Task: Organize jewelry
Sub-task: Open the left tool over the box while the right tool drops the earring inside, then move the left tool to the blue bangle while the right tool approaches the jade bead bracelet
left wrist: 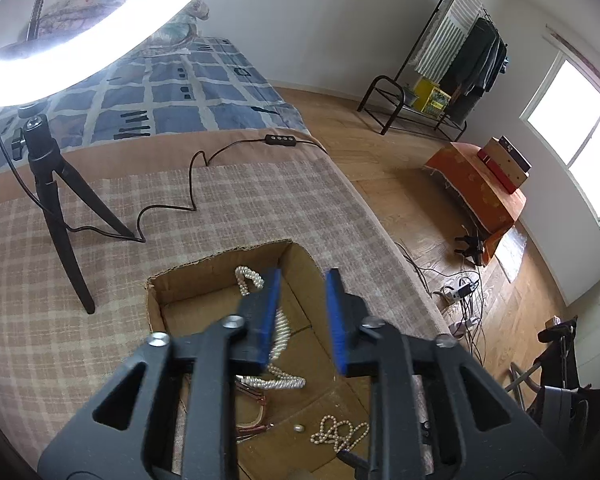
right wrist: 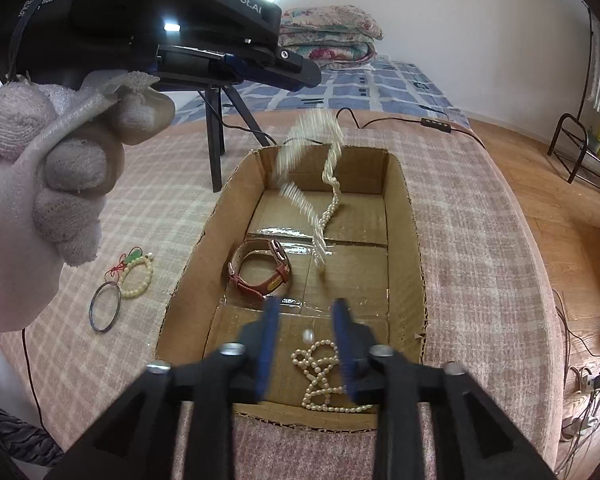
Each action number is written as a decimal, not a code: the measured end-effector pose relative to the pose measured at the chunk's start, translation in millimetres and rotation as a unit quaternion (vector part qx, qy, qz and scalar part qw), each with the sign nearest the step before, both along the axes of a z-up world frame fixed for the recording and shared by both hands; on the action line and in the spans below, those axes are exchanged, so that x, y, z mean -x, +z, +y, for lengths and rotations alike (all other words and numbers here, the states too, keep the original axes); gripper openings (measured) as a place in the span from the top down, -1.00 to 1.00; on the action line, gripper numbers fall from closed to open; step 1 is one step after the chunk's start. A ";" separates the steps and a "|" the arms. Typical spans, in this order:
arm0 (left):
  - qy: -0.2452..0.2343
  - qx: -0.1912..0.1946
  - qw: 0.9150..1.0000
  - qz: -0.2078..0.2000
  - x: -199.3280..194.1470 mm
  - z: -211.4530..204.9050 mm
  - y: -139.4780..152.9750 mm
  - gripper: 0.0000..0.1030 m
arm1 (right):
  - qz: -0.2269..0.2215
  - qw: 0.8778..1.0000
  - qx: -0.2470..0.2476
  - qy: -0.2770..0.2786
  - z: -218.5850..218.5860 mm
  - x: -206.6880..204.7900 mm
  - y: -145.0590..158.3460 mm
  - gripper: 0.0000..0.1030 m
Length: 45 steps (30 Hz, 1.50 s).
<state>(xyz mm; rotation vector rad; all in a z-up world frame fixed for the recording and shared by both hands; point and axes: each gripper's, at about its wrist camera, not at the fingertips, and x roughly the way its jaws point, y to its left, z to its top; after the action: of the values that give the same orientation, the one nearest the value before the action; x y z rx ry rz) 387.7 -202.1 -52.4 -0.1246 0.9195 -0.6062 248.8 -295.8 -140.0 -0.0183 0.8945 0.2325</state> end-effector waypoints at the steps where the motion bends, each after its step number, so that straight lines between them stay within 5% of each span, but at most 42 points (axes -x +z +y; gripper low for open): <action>1: 0.002 -0.001 1.000 -0.004 1.6 1.2 2.1 -0.02 | 0.000 1.000 0.000 0.001 0.0 0.1 0.4 0.20; 4: 0.007 -0.004 1.000 -0.006 4.6 5.4 7.6 -0.15 | -0.012 1.000 0.010 -0.003 1.5 3.4 4.1 -0.23; 10: 0.018 -0.007 1.000 -0.006 8.1 17.8 13.3 -0.23 | -0.032 0.999 0.021 -0.008 6.2 11.0 12.9 -0.61; 26: 0.026 -0.023 0.999 -0.030 42.7 65.1 40.5 -0.23 | -0.048 0.998 0.031 -0.003 24.6 29.5 32.5 -0.82; 45: 0.097 -0.058 0.994 -0.014 122.3 249.4 7.2 -0.23 | -0.055 0.996 -0.004 0.077 93.8 47.5 42.0 -0.74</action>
<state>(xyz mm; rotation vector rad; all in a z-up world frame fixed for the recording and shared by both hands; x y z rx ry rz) 265.4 47.3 -45.2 -0.1007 0.9017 -0.3728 201.3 -202.0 -98.0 -0.0921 0.7833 0.3755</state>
